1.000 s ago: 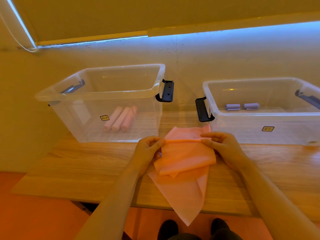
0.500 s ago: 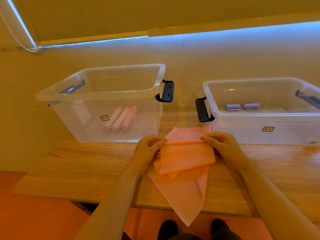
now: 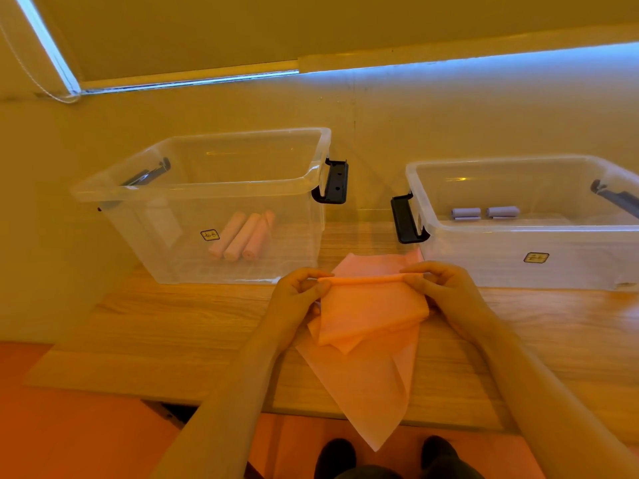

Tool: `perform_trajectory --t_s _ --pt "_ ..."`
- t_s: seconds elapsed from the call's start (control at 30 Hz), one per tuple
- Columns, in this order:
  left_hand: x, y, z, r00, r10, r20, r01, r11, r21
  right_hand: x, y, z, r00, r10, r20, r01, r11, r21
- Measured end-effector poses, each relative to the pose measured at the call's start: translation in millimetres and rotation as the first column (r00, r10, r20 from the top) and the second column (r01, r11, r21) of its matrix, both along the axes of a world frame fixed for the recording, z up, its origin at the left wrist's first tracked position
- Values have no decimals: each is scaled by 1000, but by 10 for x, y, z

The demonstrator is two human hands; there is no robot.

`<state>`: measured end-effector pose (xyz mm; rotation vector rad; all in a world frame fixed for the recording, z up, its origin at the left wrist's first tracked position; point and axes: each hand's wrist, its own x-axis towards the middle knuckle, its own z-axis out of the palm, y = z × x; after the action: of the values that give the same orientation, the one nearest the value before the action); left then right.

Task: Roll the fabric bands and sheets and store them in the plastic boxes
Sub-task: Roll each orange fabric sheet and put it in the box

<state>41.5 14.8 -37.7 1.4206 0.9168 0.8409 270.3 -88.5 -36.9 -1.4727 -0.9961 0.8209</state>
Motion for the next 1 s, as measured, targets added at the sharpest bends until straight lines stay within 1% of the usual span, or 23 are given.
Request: perform_trajectory --t_s 0.1,0.17,0.33,0.47,0.57,0.67,0.8,0.9,1.0 --pt "9 5 -13 999 1 50 1 998 -56 -6 -6 1 999 10 -33 -10 1000 7" --pt "17 1 -7 999 16 45 -14 999 -48 -18 -4 8 999 -7 -53 7 1000 12" --pt "9 -4 -18 999 9 46 -8 1000 -30 -11 -9 8 1000 -2 -11 2 1000 11" --pt "-4 -11 -12 1000 -1 9 1 1000 -13 -4 -7 2 1000 -6 -1 6 1000 -10" --pt "-7 -15 4 1000 -17 0 17 1000 0 -13 -9 -7 1000 -6 -4 6 1000 7" --pt "-12 -20 21 999 -33 -34 34 999 24 -28 -13 20 1000 -6 24 6 1000 9" --pt "-8 -34 31 999 -34 22 34 999 4 -22 -10 13 1000 4 -17 -4 1000 11" --pt "-1 -34 28 997 -28 70 32 998 -57 -22 -12 15 999 6 -42 -6 1000 10" --pt "4 -35 26 997 -15 71 19 998 -58 -46 -15 35 998 -12 -56 13 1000 14"
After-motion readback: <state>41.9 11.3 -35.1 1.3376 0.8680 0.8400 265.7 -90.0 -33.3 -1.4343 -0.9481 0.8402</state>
